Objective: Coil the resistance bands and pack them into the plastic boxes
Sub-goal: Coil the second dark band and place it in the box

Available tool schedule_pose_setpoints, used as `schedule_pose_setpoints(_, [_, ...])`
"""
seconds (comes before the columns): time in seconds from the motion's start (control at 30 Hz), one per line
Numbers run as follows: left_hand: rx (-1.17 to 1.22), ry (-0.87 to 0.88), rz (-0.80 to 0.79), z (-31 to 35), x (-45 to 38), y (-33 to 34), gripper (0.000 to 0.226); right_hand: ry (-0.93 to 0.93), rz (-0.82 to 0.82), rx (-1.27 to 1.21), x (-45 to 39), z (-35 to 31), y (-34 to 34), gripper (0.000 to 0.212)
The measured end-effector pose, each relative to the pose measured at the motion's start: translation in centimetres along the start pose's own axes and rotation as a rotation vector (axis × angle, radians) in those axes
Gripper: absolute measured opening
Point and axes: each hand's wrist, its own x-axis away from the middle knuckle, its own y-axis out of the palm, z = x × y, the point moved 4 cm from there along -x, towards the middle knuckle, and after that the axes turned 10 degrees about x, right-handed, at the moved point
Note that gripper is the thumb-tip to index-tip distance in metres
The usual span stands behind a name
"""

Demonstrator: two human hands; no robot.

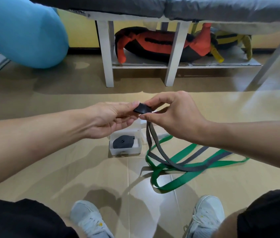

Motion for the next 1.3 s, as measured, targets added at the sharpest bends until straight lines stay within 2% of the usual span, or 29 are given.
schedule_pose_setpoints(0.1, [-0.097,0.042,-0.018,0.1,0.1,0.2,0.023,0.014,-0.014,0.029,-0.2,0.4,0.3,0.018])
schedule_pose_setpoints(0.27, [-0.394,0.115,-0.103,-0.2,-0.3,1.0,0.038,-0.061,0.031,0.125,-0.7,0.5,0.9,0.018])
schedule_pose_setpoints(0.4, [-0.511,0.157,-0.039,-0.5,-0.8,1.1,0.023,-0.121,0.03,0.16,-0.7,0.8,1.6,0.021])
schedule_pose_setpoints(0.63, [-0.532,0.171,0.049,-1.3,-1.4,1.0,0.028,-0.041,-0.054,0.055,-0.4,1.3,2.3,0.039])
schedule_pose_setpoints(0.8, [-0.487,0.172,0.09,-1.1,-1.5,0.9,0.027,0.003,-0.092,-0.014,-0.8,1.7,2.1,0.045])
schedule_pose_setpoints(0.97, [-0.408,0.06,0.012,-1.4,-1.3,1.4,0.028,0.05,-0.068,-0.07,-0.3,2.0,2.1,0.049])
schedule_pose_setpoints(1.03, [-0.367,-0.007,-0.007,-1.7,-1.0,1.7,0.026,0.013,-0.074,-0.032,-0.3,1.7,1.8,0.052])
schedule_pose_setpoints(1.13, [-0.437,-0.044,0.013,-2.0,-1.0,1.9,0.029,-0.073,-0.135,0.133,-0.5,0.9,1.8,0.055])
schedule_pose_setpoints(1.3, [-0.861,0.193,0.245,-1.1,-1.2,2.1,0.03,-0.141,-0.217,0.415,-0.9,0.4,2.4,0.061])
